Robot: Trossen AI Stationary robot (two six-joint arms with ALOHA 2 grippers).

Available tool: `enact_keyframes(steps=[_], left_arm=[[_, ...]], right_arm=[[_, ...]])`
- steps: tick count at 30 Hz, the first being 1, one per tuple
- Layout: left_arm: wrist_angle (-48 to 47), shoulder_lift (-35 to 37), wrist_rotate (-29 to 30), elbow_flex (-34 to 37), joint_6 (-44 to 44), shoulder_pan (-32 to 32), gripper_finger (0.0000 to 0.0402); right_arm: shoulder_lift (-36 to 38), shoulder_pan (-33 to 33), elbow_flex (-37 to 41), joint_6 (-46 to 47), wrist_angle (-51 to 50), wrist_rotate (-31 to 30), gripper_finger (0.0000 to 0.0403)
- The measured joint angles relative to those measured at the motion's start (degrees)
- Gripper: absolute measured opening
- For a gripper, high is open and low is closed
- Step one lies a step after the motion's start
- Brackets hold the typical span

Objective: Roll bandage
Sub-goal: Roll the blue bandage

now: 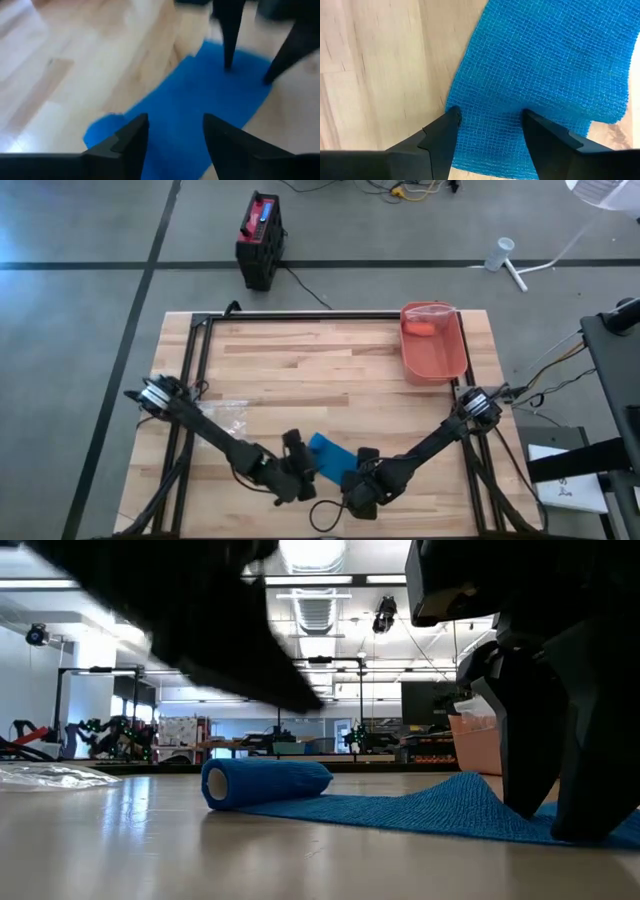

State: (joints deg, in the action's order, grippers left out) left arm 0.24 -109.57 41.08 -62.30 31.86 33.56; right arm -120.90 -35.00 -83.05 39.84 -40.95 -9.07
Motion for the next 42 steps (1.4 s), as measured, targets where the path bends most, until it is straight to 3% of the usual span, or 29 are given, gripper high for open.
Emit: enact_keyframes(steps=[4,10,18,21,24,27,30,33,35,37,42], left_arm=[[-7.24,-3.12,1.38,-0.75,1.38,-0.69,0.0174],[-26.95,-1.39,12.36,-0.85,7.95,-0.96,0.0183],[-58.53,2.16,14.72,1.03,28.65,-1.22,0.0185],[-62.85,2.97,13.4,1.63,35.29,-0.96,0.0178],[-60.08,4.95,12.38,1.65,36.52,0.14,0.017],[-49.78,7.24,13.59,1.35,35.87,1.64,0.0162],[-30.84,8.21,14.78,1.67,24.88,2.87,0.0156],[-12.25,6.72,12.06,3.14,9.92,3.15,0.0154],[-5.25,4.92,11.47,4.3,5.63,2.73,0.0153],[-4.86,3.04,11.23,4.72,4.91,1.91,0.0153],[-14.18,1.06,11.08,5.42,6.8,0.63,0.0153]], right_arm=[[0.0,0.02,0.02,-0.05,0.0,0.03,0.0216],[0.0,0.02,0.02,-0.02,-0.07,-0.05,0.0221],[0.0,-0.11,0.02,-0.25,-0.04,-0.09,0.0211],[0.0,-0.11,0.02,-0.27,-0.02,-0.01,0.0213],[0.0,-0.11,0.02,-0.25,0.0,-0.04,0.0217],[0.0,-0.11,0.01,-0.23,0.03,-0.04,0.022],[0.0,-0.11,0.0,-0.25,0.15,0.01,0.0217],[0.0,-0.12,0.02,-0.25,0.31,0.05,0.0211],[0.0,-0.13,0.02,-0.13,0.52,0.03,0.021],[0.0,-0.13,0.02,0.06,0.74,0.08,0.0209],[0.0,-0.41,0.02,0.74,0.9,-0.06,0.0211]])
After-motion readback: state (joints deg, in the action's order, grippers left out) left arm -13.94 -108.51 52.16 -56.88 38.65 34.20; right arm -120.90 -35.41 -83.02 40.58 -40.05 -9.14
